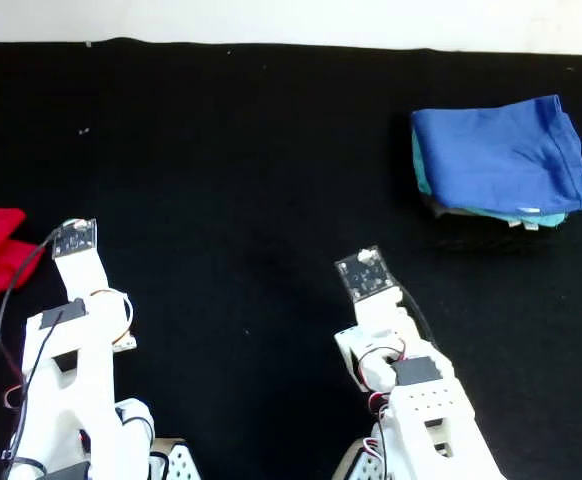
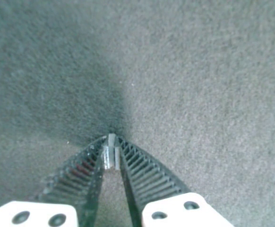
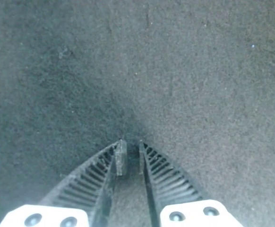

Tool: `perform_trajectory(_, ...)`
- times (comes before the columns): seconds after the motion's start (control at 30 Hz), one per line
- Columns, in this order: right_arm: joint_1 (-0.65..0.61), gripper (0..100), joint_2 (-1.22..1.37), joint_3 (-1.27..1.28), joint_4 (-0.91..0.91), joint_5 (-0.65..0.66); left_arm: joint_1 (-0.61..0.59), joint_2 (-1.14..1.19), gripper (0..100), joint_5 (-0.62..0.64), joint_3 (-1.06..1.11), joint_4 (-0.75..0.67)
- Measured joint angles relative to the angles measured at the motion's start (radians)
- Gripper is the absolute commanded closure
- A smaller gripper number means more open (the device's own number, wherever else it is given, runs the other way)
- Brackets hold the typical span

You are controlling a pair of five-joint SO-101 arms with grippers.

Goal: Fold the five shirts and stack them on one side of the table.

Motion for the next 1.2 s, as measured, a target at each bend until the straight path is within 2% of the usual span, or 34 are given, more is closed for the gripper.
perform_trajectory(0.1,0.0,94.0,0.0,0.0,0.0,0.003,-0.023,0.003,99,0.0,-0.031,0.028)
perform_trajectory(0.2,0.0,94.0,0.0,0.0,0.0,0.005,-0.103,0.006,95,-0.015,-0.132,0.16)
perform_trajectory(0.3,0.0,94.0,0.0,0.0,0.0,0.005,-0.226,0.008,85,-0.118,-0.273,0.305)
perform_trajectory(0.37,0.0,94.0,0.0,0.0,0.0,0.005,-0.328,0.011,80,-0.213,-0.364,0.351)
perform_trajectory(0.53,0.0,94.0,0.0,0.0,-0.02,0.005,-0.609,0.058,79,-0.425,-0.546,0.342)
perform_trajectory(0.67,0.0,94.0,0.0,0.0,-0.023,0.005,-0.764,0.229,79,-0.511,-0.675,0.207)
perform_trajectory(0.77,0.0,94.0,0.0,0.0,-0.023,0.005,-0.815,0.422,79,-0.523,-0.829,0.161)
perform_trajectory(0.93,0.0,94.0,0.0,0.0,-0.023,0.005,-0.827,0.704,79,-0.523,-1.083,0.149)
perform_trajectory(1.2,0.0,94.0,0.0,0.0,-0.023,0.005,-0.798,0.993,79,-0.529,-1.246,0.14)
